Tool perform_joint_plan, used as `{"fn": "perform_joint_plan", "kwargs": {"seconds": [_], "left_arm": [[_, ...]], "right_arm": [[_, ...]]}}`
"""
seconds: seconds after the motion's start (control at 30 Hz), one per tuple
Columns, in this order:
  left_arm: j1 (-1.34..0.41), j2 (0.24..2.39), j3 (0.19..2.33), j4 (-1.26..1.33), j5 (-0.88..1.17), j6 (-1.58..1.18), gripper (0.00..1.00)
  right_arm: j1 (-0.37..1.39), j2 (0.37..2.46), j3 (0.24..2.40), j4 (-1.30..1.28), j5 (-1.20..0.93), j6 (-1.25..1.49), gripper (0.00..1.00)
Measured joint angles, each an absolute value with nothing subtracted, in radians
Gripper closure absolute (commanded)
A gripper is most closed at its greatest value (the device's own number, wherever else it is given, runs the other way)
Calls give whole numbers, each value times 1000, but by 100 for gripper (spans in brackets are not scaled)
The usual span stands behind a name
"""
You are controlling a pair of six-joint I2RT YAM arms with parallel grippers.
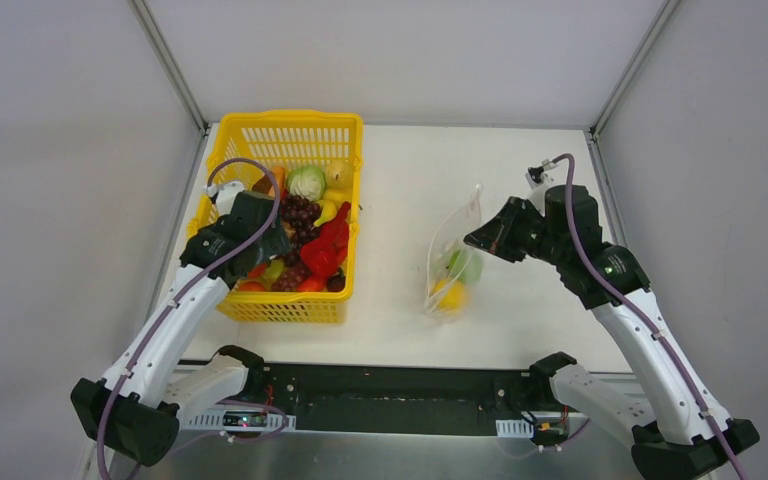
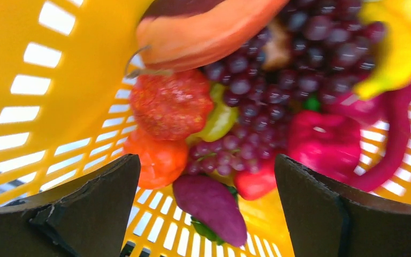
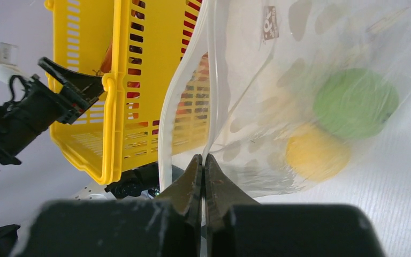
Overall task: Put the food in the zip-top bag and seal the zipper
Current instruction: Pick up the fake vegetable from the bin.
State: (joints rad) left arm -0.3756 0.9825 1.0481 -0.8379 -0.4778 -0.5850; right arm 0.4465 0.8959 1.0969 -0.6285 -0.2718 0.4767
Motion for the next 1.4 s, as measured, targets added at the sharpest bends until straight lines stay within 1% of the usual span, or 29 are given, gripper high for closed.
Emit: {"fn": "perform_joint_plan", "kwargs": {"seconds": [0.13,0.37,0.57,0.8,1.0,1.1,1.23,1.4], "left_arm": [[-352,982,938,-822,-553,-688,1],[-350,992,868,-706,-691,-848,1],[-334,1021,795,-605,-746,-960,2],[-295,1040,729,-506,-770,-1064,5],[-279,1059,695,-456,-784,-1097,5],[-273,1075,692,-453,-763,-1108,2],[-266,1069,692,-460,-739,-1122,2],[-267,1011,690,-496,-712,-1171,1]], "right_arm": [[447,896,1088,-625,-279,477,100],[447,895,1061,-615,-286,480,100],[447,894,1048,-606,-295,482,100],[447,894,1048,-602,-302,483,100],[447,891,1033,-591,-303,487,100],[447,891,1032,-589,-305,488,100],[447,890,1032,-587,-305,489,100],[447,889,1023,-579,-308,490,100]]}}
